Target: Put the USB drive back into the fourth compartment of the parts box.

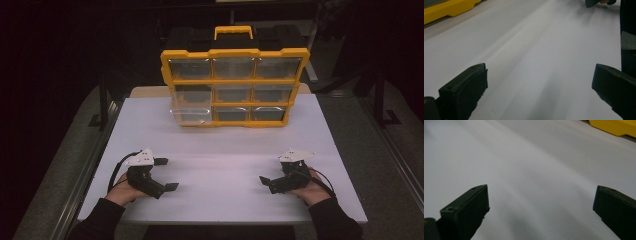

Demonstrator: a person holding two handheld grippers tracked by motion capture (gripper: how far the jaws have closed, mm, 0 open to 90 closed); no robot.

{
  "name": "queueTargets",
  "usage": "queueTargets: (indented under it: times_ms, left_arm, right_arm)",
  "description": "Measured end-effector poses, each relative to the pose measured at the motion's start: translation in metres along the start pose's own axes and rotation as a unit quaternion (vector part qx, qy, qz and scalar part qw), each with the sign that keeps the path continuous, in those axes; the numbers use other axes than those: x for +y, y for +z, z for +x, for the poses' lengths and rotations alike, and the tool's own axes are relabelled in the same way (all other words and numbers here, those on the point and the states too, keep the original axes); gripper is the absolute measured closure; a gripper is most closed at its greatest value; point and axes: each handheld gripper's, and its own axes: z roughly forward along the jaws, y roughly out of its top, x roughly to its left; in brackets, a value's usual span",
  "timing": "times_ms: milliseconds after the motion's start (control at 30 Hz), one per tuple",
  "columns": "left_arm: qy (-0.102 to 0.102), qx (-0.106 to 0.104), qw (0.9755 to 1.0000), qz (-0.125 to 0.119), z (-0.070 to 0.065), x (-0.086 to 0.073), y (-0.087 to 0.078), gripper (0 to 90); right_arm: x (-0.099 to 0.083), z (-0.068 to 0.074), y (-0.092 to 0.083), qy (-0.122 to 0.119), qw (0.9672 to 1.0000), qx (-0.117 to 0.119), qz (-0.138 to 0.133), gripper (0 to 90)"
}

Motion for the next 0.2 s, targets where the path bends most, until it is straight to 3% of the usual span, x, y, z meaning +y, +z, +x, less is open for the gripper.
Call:
queueTargets:
  times_ms: [200]
  left_arm:
    - [-0.001,0.001,1.0000,0.006,0.0010,-0.0010,0.0004,0.0]
  right_arm:
    - [0.0000,0.0006,0.0005,-0.003,1.0000,0.002,0.002,0.1]
